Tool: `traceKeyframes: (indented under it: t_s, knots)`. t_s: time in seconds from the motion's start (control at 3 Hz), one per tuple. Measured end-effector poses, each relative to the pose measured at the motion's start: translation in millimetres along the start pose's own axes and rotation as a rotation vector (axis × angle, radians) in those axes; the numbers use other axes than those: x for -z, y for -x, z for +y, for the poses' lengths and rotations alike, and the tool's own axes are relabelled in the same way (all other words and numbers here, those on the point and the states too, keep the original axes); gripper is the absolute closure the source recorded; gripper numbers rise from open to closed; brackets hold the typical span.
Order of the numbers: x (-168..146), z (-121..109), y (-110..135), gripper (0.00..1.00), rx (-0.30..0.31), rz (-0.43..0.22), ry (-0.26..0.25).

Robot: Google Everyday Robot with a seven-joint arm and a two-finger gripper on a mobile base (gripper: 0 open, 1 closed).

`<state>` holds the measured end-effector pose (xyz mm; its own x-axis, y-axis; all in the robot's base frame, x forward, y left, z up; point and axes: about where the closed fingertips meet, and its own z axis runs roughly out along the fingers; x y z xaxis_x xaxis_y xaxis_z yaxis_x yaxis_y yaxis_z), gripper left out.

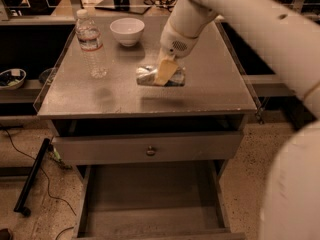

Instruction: Place redbull can into middle drawer

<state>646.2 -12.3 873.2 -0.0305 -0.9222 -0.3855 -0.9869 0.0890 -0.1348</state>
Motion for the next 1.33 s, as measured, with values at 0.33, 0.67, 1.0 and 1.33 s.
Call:
traceKeyframes:
  t_s: [0.33, 0.67, 1.0, 1.33]
  knots:
    - [35.2, 5.7, 0.7, 1.00, -0.004, 0.009, -0.070]
    - [69.9, 25.2, -5.6, 1.00, -0.022, 0.018, -0.134]
    - [89.1, 51.6, -15.5, 1.00, -0.042, 0.018, -0.170]
    - [95.0, 92.0, -38.1, 1.00, -0.091, 0.014, -0.190]
